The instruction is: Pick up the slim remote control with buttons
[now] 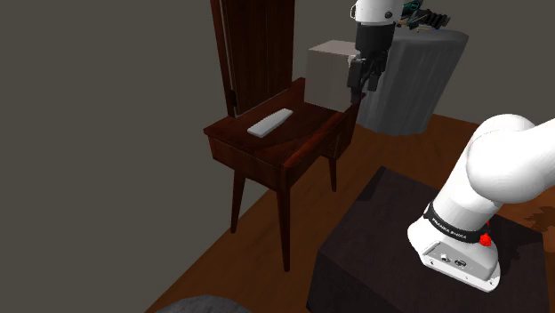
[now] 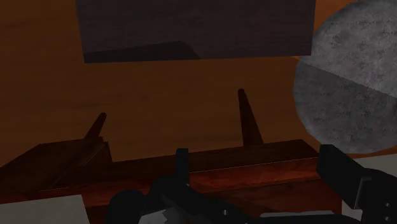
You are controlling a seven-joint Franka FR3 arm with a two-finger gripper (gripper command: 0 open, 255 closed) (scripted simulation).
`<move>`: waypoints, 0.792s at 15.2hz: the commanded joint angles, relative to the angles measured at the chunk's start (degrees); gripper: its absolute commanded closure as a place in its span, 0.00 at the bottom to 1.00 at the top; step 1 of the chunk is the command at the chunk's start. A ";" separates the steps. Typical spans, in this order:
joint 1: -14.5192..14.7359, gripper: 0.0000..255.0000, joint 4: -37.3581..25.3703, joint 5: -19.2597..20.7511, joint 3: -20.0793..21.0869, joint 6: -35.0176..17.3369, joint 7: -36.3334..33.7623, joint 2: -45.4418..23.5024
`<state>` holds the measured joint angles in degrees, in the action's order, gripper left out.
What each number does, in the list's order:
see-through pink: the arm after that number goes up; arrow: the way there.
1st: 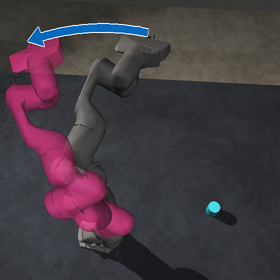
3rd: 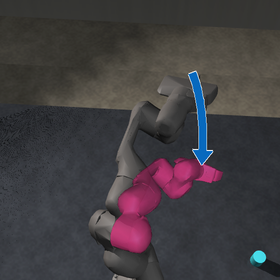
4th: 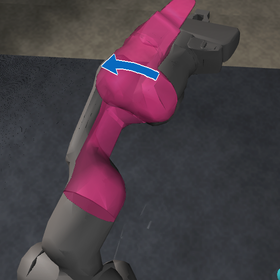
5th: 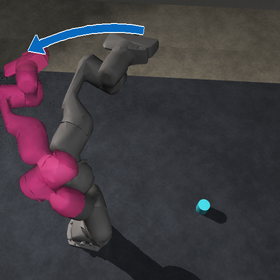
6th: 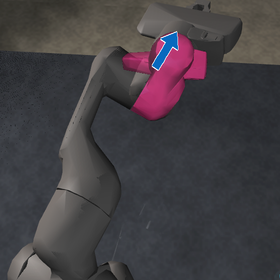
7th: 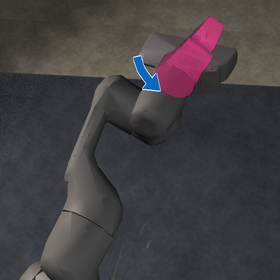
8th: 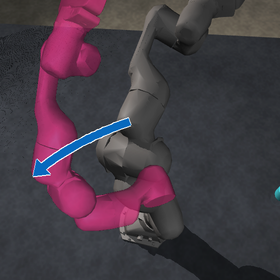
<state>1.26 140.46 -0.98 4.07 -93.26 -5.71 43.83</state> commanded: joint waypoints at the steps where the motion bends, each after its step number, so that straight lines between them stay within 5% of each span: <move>1: 0.00 0.00 0.00 0.00 0.00 0.00 0.00 0.00; 12: -7.87 0.00 -9.03 -5.39 12.80 -14.45 -37.88 -22.02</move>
<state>-5.79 132.97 -6.38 15.89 -106.61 -39.63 24.22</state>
